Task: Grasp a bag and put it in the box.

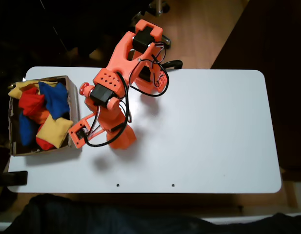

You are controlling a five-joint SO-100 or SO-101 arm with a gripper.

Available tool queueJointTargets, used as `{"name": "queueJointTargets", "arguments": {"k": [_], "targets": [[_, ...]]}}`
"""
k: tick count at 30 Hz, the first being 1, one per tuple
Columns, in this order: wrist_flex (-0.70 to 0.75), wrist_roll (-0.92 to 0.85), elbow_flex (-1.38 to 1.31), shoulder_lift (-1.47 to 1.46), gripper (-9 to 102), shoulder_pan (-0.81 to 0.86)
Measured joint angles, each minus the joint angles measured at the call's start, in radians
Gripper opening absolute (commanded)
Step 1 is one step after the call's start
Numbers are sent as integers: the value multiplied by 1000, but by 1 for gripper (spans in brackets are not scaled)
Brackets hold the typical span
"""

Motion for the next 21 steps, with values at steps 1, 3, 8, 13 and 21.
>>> {"name": "queueJointTargets", "arguments": {"k": [1,3,8,13,21], "targets": [[-5,2,5,0,65,3],[-2,-9,17,0,68,9],[0,-44,49,0,71,15],[0,-92,78,3,71,15],[14,-149,91,21,76,32]]}}
